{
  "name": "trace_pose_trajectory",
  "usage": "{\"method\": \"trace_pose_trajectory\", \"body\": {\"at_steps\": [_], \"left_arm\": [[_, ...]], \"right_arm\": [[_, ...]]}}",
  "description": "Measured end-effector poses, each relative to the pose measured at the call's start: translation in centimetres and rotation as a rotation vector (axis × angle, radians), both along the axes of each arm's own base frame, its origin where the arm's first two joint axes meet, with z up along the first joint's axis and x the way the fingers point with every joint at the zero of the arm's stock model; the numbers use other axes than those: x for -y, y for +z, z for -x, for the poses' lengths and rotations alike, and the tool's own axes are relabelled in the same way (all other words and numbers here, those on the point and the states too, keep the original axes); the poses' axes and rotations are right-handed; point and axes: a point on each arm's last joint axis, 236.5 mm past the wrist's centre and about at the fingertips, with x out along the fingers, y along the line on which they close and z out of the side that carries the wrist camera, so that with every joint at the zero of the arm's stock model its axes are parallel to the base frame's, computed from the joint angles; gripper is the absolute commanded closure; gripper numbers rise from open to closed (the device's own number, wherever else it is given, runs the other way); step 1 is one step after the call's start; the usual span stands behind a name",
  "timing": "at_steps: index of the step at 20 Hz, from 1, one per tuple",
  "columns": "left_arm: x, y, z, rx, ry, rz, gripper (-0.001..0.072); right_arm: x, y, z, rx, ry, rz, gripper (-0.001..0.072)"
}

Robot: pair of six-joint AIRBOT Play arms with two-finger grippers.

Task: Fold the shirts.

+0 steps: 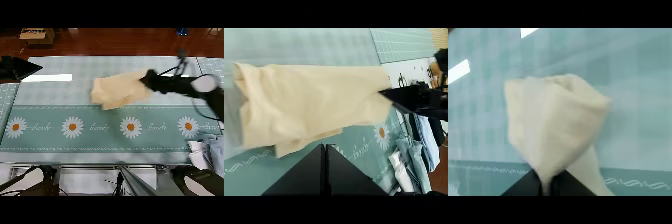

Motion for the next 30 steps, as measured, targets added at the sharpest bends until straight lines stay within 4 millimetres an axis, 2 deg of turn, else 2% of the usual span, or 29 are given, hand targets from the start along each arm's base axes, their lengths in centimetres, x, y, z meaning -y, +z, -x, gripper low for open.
{"method": "trace_pose_trajectory", "body": {"at_steps": [2, 4, 5, 7, 10, 13, 17, 21, 25, 30], "left_arm": [[-0.2, -0.4, -0.4, -0.006, 0.011, 0.003, 0.0690], [-0.5, -0.8, -0.9, -0.014, 0.022, 0.006, 0.0690], [-0.5, -1.0, -1.0, -0.020, 0.022, 0.009, 0.0690], [-0.6, -1.5, -1.3, -0.031, 0.027, 0.014, 0.0690], [-0.4, -2.3, -1.8, -0.048, 0.024, 0.020, 0.0690], [0.3, -3.1, -2.1, -0.066, 0.005, 0.026, 0.0690], [0.8, -4.5, -3.1, -0.080, 0.005, 0.027, 0.0690], [0.6, -6.5, -4.1, -0.105, 0.007, 0.030, 0.0690], [0.2, -8.8, -5.2, -0.133, 0.018, 0.033, 0.0690], [-0.2, -10.3, -5.8, -0.136, 0.020, 0.026, 0.0690]], "right_arm": [[5.5, 4.6, 0.8, 0.057, -0.079, 0.036, 0.0684], [11.2, 7.4, 3.0, 0.068, -0.170, 0.106, 0.0684], [14.1, 8.1, 4.5, 0.056, -0.223, 0.150, 0.0684], [19.3, 8.3, 8.1, -0.008, -0.339, 0.243, 0.0684], [25.9, 6.9, 14.1, -0.162, -0.503, 0.384, 0.0685], [30.6, 5.1, 20.5, -0.358, -0.622, 0.510, 0.0685], [34.6, 3.8, 28.3, -0.611, -0.751, 0.635, 0.0684], [36.5, 3.8, 34.2, -0.808, -0.858, 0.714, 0.0684], [37.4, 4.7, 39.0, -0.986, -0.934, 0.796, 0.0684], [37.7, 6.4, 43.5, -1.154, -1.013, 0.881, 0.0682]]}}
